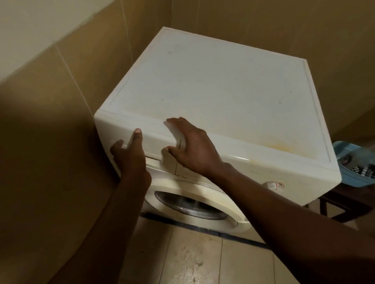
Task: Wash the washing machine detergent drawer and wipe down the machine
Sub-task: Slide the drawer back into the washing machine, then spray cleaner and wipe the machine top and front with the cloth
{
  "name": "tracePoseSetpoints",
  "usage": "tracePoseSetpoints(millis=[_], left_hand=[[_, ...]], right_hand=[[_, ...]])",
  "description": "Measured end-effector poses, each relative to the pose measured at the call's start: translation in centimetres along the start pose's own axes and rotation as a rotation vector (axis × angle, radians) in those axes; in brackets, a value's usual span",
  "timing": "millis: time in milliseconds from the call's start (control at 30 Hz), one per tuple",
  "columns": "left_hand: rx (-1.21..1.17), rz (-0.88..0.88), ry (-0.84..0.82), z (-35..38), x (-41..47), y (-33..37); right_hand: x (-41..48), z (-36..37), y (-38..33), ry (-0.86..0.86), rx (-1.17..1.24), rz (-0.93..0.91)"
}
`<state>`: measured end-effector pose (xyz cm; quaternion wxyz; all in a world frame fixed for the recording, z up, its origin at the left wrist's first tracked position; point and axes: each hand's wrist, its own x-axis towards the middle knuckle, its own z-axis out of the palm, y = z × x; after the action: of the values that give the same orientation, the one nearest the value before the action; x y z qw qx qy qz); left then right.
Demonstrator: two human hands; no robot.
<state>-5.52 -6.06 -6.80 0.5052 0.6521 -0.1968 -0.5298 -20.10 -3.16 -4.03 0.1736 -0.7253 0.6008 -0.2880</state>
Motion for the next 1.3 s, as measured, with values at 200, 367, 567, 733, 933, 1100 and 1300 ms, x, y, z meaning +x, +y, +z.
tracePoseSetpoints(millis=[200, 367, 567, 733, 933, 1100, 1300], left_hand=[[0.133, 0.179, 0.073, 1.3, -1.9, 1.7], [0.220, 0.315, 0.123, 2.6, -4.4, 2.6], [0.221, 0.560, -0.004, 5.3, -7.6, 3.5], [0.293, 0.614, -0.189, 8.1, -10.7, 3.4], [0.375, 0.695, -0.379, 13.2, -15.1, 2.6], [0.369, 0.689, -0.534, 18.5, -19.5, 1.5], [0.400, 0.710, -0.671, 25.0, -24.9, -0.6]], right_hand=[[-2.7, -3.3, 1.6, 0.063, -0.084, 0.040], [-4.5, -6.1, 3.0, 0.138, -0.126, 0.069], [-6.3, -9.8, 4.0, 0.241, -0.126, 0.108], [-8.9, -13.9, 4.4, 0.287, -0.143, 0.156], [-13.2, -20.0, 6.9, 0.352, -0.211, 0.268], [-17.2, -24.6, 10.1, 0.411, -0.242, 0.356], [-21.0, -28.5, 15.4, 0.543, -0.195, 0.500]])
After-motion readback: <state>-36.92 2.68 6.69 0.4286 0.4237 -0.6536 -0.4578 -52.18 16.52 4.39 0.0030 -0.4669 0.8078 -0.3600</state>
